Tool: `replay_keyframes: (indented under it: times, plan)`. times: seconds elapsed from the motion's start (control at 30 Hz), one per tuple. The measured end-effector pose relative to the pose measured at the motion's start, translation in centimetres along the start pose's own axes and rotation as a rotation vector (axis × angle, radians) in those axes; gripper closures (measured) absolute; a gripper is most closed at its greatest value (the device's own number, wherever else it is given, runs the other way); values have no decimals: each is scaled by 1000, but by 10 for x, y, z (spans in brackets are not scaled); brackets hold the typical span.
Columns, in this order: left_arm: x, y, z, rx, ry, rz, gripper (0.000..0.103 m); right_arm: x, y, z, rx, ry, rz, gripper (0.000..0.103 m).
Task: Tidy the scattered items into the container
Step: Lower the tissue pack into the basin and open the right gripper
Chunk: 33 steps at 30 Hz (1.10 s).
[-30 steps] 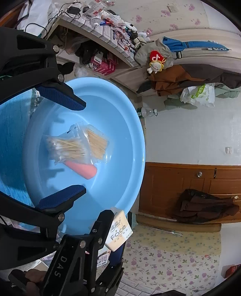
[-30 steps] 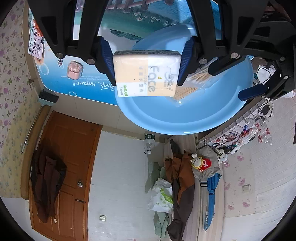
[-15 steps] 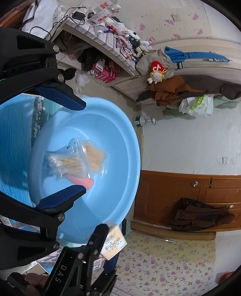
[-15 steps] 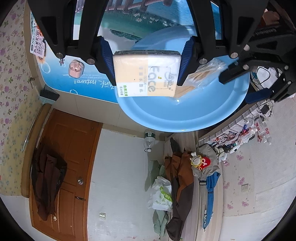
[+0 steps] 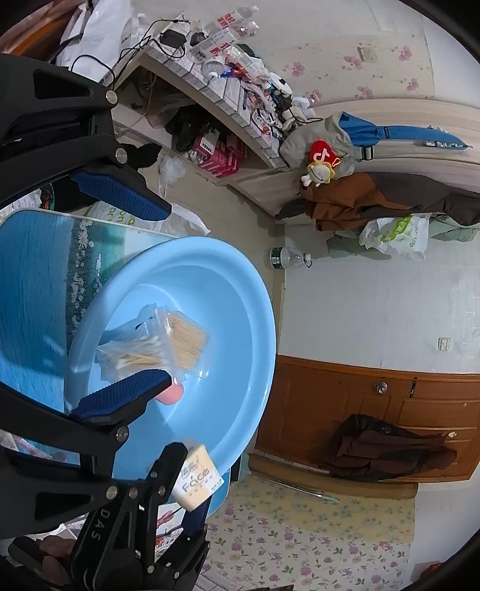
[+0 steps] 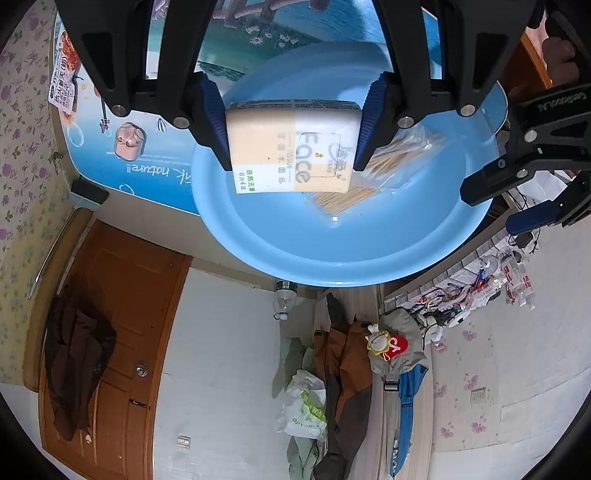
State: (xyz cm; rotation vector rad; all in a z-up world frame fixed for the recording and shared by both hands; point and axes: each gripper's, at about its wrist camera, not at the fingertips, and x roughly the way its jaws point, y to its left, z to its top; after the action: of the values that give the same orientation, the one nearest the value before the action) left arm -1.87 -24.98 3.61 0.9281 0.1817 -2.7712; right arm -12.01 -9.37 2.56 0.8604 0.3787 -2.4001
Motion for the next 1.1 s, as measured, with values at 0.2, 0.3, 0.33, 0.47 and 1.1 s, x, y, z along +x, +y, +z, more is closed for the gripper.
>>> replay_keyframes:
  times: [0.2, 0.3, 0.33, 0.47, 1.1]
  plan:
    - [1, 3, 2, -8, 0, -5, 22, 1, 1, 0, -7, 8, -7, 39]
    - [2, 3, 2, -10, 0, -8, 22, 2, -2, 1, -3, 14, -15, 39]
    - [2, 3, 0, -11, 0, -9, 22, 2, -2, 1, -3, 15, -15, 39]
    - [2, 2, 1, -12, 1, -16, 22, 2, -3, 0, -12, 18, -19, 39]
    - [-3, -4, 0, -5, -3, -26, 22, -6, -5, 5, -6, 9, -30, 24]
